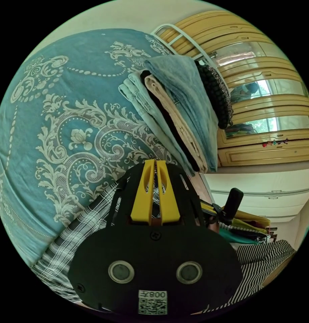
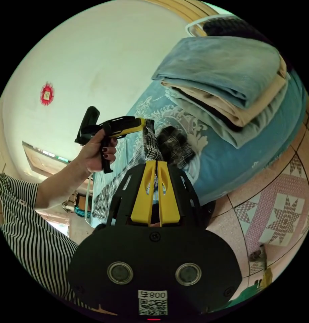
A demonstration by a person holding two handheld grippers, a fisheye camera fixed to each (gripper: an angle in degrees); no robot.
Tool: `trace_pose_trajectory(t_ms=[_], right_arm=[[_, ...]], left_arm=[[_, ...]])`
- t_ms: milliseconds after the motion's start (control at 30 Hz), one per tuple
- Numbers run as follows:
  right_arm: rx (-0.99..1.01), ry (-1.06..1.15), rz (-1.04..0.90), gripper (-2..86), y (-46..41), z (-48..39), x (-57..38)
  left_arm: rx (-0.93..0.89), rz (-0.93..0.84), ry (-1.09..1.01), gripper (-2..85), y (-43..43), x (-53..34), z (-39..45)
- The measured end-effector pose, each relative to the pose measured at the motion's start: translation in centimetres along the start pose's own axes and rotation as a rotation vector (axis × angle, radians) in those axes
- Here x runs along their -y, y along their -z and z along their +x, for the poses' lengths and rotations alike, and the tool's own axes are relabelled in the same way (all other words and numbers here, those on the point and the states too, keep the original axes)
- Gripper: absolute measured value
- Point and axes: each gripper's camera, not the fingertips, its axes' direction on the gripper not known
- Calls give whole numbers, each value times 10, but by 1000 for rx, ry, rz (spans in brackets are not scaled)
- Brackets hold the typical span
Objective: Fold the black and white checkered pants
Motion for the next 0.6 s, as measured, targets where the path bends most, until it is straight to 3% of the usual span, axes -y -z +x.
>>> trace_pose_trajectory(t_ms=[600], right_arm=[[141,-204,24,7,38,40,52]], left_arm=[[-15,-54,-20,25,-68,5,-8]])
